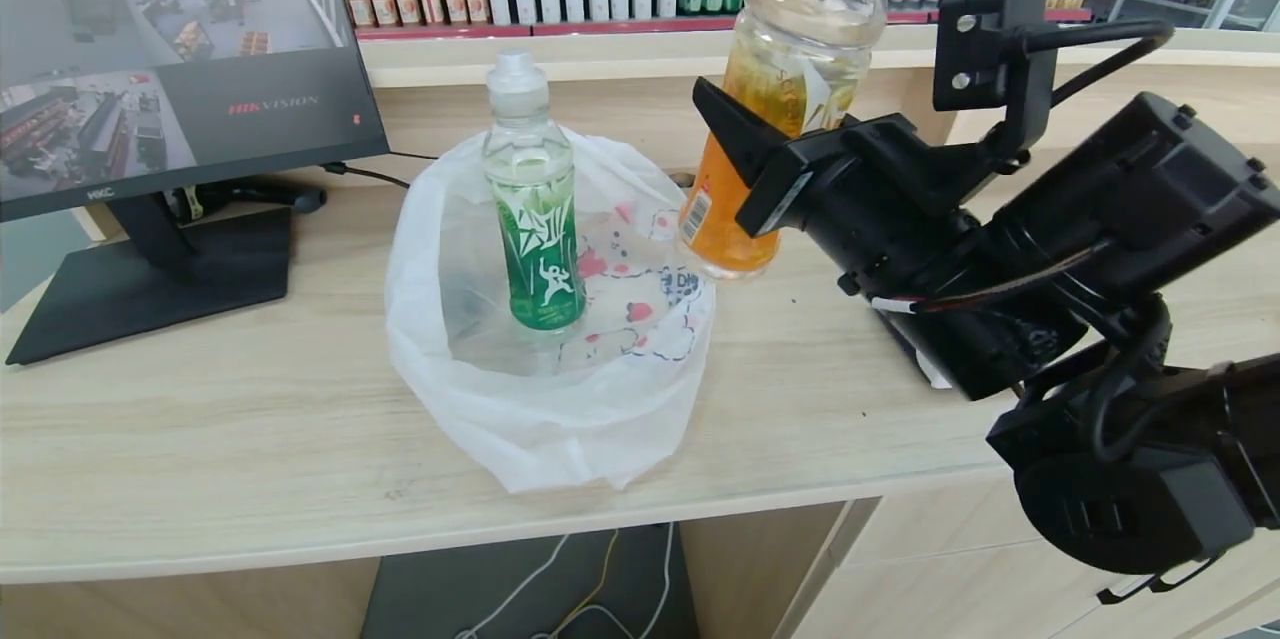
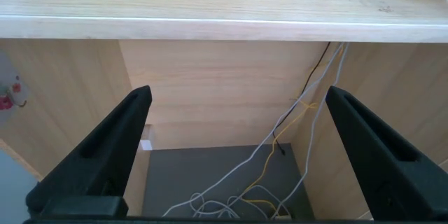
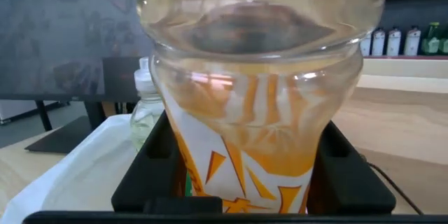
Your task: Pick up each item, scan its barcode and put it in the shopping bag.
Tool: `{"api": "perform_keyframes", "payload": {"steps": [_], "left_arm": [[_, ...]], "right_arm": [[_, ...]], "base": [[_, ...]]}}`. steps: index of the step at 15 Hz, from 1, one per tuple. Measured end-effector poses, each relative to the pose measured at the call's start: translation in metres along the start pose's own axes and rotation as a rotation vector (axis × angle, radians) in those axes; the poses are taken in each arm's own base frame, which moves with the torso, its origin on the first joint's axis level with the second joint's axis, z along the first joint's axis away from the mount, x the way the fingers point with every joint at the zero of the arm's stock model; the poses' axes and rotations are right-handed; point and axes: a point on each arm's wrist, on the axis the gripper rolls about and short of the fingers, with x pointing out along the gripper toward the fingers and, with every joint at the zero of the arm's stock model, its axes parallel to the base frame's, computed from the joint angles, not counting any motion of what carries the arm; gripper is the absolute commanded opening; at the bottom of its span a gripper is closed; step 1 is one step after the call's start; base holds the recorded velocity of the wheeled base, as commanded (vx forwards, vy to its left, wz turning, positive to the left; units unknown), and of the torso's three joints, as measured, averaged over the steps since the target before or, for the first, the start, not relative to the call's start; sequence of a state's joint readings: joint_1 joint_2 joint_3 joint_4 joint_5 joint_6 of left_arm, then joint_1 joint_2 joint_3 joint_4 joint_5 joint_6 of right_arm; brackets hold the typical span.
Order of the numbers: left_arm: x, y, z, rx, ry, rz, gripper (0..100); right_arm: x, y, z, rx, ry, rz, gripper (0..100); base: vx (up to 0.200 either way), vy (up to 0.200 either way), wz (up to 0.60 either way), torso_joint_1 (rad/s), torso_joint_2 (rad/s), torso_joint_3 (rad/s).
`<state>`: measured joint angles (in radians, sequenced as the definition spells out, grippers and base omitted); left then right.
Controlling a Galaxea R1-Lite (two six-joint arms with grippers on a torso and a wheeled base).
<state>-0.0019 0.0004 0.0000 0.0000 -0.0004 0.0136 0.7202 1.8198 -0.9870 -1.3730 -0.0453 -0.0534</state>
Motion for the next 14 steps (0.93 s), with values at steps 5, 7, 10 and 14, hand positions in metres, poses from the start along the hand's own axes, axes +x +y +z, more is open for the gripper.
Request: {"api": "perform_keyframes", "payload": {"steps": [5, 7, 10, 14], "left_arm": [[0.0, 0.0, 0.0, -0.001, 0.0, 0.0, 100], [0.0, 0.0, 0.0, -0.002, 0.0, 0.001, 100], [0.0, 0.0, 0.0, -0.002, 0.0, 0.001, 100], [0.0, 0.0, 0.0, -0.002, 0.0, 0.0, 100]], "right_arm": [[0.018, 0.009, -0.015, 0.01, 0.013, 0.018, 0], [0.027, 0.013, -0.021, 0.013, 0.038, 0.023, 0], [0.036, 0.014, -0.032, 0.014, 0.054, 0.029, 0], [0.048, 0.016, -0.044, 0.017, 0.047, 0.028, 0]], "base": [[0.0, 0.0, 0.0, 0.0, 0.0, 0.0], [0.0, 0.0, 0.0, 0.0, 0.0, 0.0], [0.0, 0.0, 0.0, 0.0, 0.0, 0.0], [0.0, 0.0, 0.0, 0.0, 0.0, 0.0]]}}
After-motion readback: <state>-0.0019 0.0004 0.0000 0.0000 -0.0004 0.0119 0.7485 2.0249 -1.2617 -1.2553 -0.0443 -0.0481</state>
